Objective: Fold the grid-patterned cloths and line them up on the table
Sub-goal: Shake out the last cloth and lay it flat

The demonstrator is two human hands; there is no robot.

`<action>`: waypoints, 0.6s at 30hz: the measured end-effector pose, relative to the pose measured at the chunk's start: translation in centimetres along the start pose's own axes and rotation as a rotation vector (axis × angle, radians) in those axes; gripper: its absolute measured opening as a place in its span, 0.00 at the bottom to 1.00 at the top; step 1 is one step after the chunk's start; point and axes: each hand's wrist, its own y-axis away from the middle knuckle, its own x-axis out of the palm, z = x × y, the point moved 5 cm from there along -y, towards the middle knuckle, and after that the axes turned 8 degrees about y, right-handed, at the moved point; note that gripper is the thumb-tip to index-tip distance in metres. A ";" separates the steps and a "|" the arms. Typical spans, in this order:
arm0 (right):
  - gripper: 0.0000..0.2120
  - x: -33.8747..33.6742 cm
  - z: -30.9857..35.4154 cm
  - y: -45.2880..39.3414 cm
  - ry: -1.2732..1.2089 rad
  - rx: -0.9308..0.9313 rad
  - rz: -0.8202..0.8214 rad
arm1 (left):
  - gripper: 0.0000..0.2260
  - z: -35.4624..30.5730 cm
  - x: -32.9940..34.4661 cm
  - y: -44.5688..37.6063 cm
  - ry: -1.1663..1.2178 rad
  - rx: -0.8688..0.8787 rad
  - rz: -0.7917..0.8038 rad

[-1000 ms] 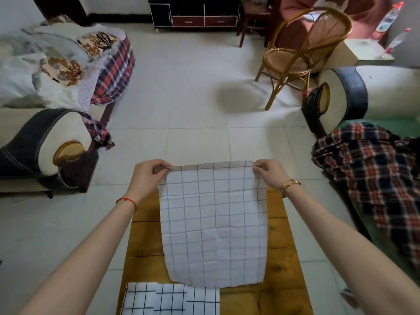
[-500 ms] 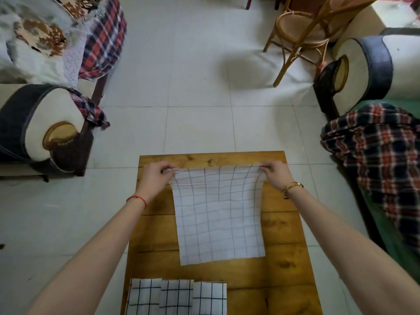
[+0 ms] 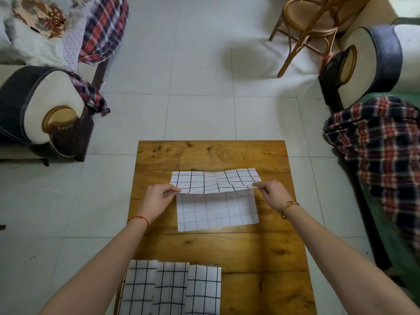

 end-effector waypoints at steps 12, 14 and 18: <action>0.14 10.2 -0.9 1.6 0.062 0.035 0.113 | 0.18 6.9 8.2 3.2 -0.086 -0.153 0.206; 0.14 11.6 -1.4 1.3 0.078 0.074 0.156 | 0.18 8.0 9.0 3.1 -0.070 -0.147 0.211; 0.19 13.2 -2.2 0.4 0.130 0.122 0.227 | 0.12 9.2 8.5 1.4 -0.053 -0.168 0.036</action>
